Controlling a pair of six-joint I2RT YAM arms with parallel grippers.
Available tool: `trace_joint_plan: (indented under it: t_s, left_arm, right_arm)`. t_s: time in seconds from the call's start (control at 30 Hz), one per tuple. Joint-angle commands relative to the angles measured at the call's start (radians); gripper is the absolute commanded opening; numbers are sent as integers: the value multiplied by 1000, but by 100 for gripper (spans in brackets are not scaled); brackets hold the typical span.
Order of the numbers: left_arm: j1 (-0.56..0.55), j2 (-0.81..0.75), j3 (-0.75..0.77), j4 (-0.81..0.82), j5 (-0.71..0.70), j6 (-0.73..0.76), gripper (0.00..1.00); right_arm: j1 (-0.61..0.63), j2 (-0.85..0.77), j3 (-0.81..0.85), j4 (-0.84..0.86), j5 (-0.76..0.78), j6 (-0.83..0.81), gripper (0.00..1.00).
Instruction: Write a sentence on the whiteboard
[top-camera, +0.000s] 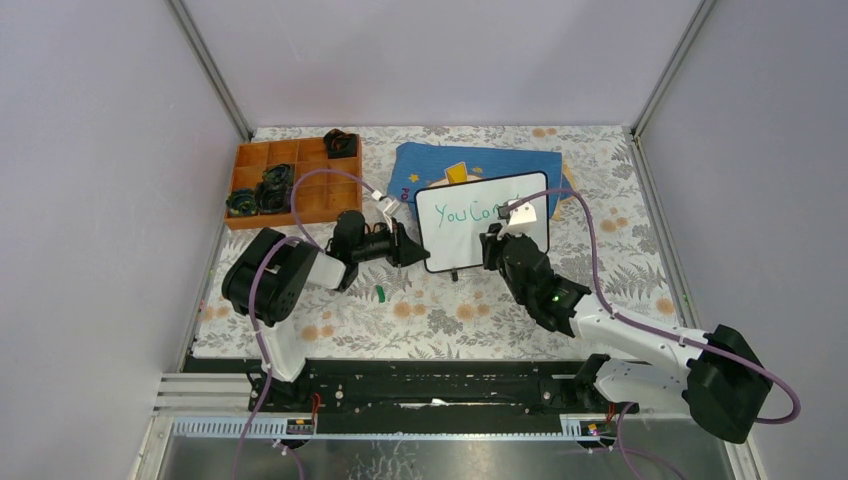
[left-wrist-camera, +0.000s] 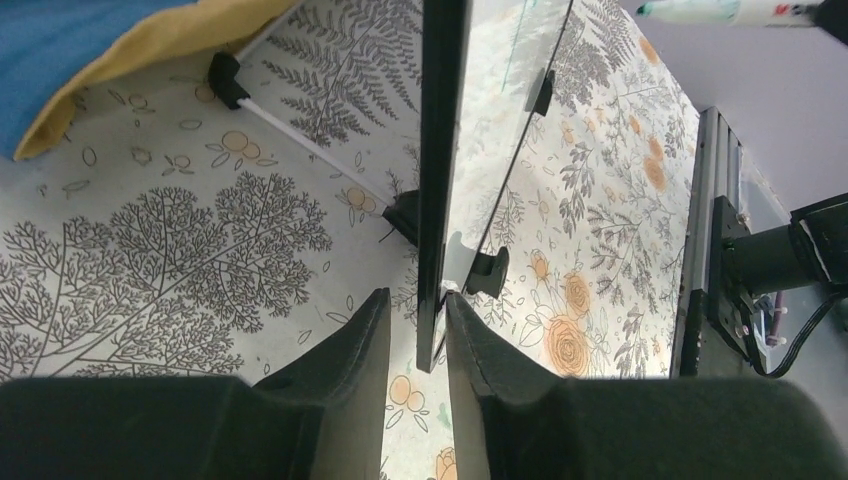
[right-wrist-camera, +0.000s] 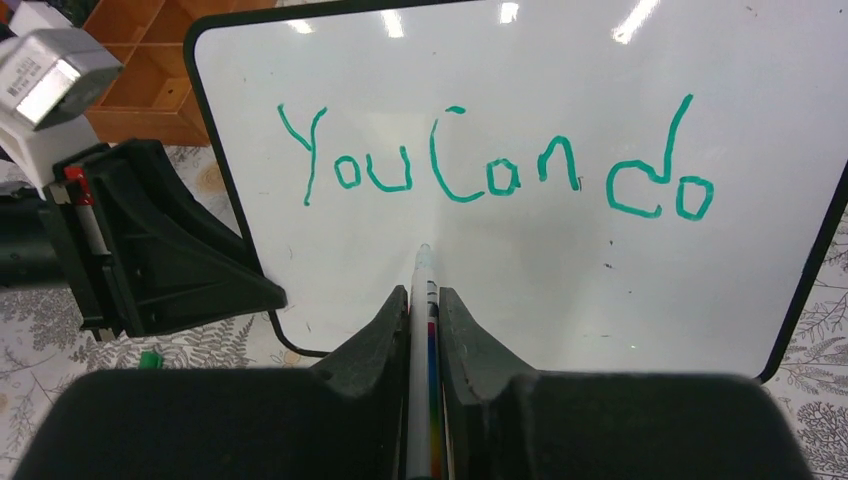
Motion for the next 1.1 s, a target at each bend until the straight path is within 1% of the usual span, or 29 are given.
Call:
trace_joint_plan:
  t_s: [0.0, 0.17, 0.27, 0.47, 0.57, 0.77, 1.07]
  left_arm:
    - [-4, 4, -6, -59, -29, 42, 33]
    - [-5, 3, -5, -58, -27, 41, 34]
    - [-4, 4, -4, -56, -30, 41, 33]
    - [-3, 9, -2, -56, -45, 41, 32]
    - [-5, 9, -4, -52, -49, 41, 32]
    - [-6, 5, -5, -54, -56, 46, 32]
    - [-9, 3, -5, -56, -61, 52, 32]
  right_arm:
    - [8, -14, 5, 86, 25, -18, 0]
    - [5, -63, 3, 67, 146, -23, 0]
    - [-43, -89, 20, 12, 180, 13, 0]
    - [-207, -133, 32, -71, 103, 123, 0]
    - [-249, -134, 43, -88, 80, 143, 0]
    - [-284, -96, 69, -101, 42, 171, 0]
    - [-298, -51, 85, -75, 4, 185, 0]
